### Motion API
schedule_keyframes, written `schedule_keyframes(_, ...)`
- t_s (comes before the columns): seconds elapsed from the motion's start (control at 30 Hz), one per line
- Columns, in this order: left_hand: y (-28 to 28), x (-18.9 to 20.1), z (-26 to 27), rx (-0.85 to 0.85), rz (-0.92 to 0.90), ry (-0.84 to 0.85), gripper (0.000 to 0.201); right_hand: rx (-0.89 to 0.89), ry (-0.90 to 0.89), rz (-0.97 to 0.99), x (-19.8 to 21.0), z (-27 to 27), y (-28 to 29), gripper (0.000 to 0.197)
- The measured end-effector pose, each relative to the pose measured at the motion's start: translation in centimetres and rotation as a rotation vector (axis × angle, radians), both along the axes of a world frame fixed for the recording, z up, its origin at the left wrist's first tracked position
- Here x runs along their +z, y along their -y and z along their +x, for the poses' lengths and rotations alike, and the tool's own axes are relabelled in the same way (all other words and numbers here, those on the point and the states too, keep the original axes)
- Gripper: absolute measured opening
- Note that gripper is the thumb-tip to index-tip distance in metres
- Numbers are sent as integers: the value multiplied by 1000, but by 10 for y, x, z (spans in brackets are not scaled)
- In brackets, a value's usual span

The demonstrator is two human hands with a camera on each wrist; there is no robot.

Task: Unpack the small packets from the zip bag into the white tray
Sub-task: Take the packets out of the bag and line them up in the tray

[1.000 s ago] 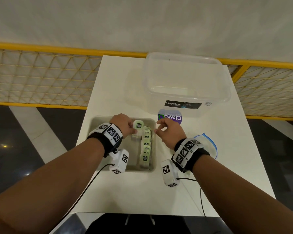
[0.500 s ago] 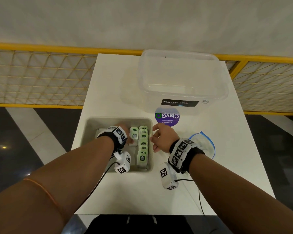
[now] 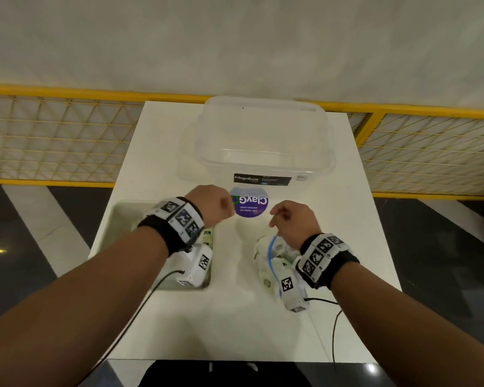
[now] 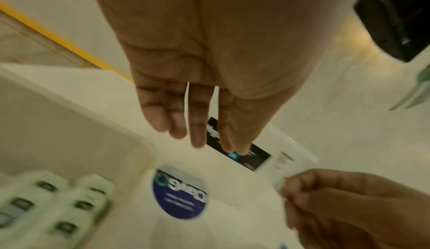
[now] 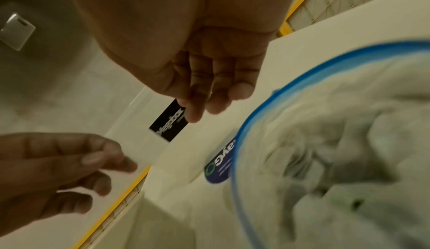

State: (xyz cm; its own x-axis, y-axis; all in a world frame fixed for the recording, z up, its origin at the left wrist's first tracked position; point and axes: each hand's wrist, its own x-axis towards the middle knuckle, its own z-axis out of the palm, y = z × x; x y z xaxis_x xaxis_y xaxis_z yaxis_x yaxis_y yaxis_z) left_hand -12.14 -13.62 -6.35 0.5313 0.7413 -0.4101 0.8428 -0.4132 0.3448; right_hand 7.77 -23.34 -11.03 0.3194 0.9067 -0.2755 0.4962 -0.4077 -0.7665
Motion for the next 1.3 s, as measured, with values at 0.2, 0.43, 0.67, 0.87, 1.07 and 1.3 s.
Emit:
schedule_keyframes(0.2,55,-38,79,-204,-95,105,19,160,228,-127,-20,61,35,8)
schedule_keyframes(0.43,78,-89,101,26,-132,-113,44,336,177,-393,-49,74,55,60)
schedule_keyframes(0.67,78,-99,95,457,-285,302,56,349,19,-157,-49,84,53,70)
schedule_keyframes(0.87,85,-111,91,448,-279,245,41,389,91,-153,-59,99,57,65)
schedule_keyframes(1.07,92,-109,94,364,-47,-102,13,428,114,-211,-70,94,69,66)
schedule_keyframes(1.3,88,-99,113,360,24,-176,53,445,58,-141,-65,94,67,68)
